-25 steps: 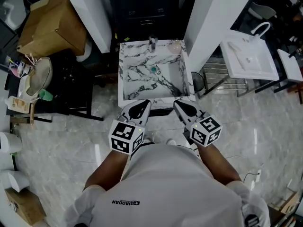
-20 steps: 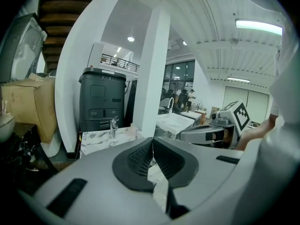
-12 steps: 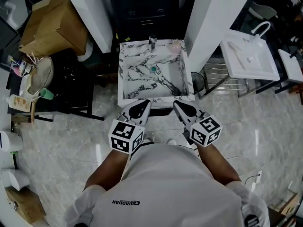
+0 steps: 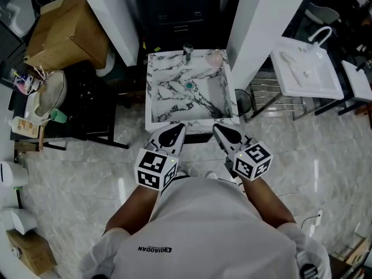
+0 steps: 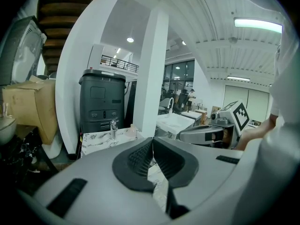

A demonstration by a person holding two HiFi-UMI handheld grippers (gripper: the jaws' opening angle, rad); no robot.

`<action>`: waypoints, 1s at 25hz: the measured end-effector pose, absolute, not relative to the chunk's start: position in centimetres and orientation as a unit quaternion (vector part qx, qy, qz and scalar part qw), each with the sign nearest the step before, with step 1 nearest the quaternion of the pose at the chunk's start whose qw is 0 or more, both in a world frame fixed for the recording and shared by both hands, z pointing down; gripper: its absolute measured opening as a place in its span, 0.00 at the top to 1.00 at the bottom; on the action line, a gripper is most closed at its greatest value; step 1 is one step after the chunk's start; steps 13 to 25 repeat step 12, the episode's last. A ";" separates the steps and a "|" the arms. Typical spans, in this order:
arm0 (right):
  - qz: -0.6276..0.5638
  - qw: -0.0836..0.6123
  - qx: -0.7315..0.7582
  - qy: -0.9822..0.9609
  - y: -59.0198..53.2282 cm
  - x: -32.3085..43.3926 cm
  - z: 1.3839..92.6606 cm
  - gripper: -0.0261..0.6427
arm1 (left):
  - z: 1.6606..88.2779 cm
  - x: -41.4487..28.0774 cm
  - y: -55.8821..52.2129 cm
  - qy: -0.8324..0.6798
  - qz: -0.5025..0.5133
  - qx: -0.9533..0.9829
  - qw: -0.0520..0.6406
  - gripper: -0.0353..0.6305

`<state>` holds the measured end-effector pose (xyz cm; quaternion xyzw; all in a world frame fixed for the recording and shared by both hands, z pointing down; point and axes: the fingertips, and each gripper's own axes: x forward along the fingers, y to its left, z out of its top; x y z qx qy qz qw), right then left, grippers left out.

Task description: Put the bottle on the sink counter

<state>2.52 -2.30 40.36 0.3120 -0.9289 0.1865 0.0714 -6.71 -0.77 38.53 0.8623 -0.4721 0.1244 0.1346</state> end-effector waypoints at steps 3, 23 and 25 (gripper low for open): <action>0.187 0.071 0.312 -0.929 -2.2 2.4 40.2 0.90 | 38.4 -6.7 -0.6 -0.472 0.130 0.863 0.127 0.92; 0.187 0.071 0.314 -0.928 -2.2 2.4 40.0 0.90 | 38.2 -6.8 -0.5 -0.471 0.129 0.864 0.127 0.92; 0.187 0.071 0.314 -0.928 -2.2 2.4 40.0 0.90 | 38.2 -6.8 -0.5 -0.471 0.129 0.864 0.127 0.92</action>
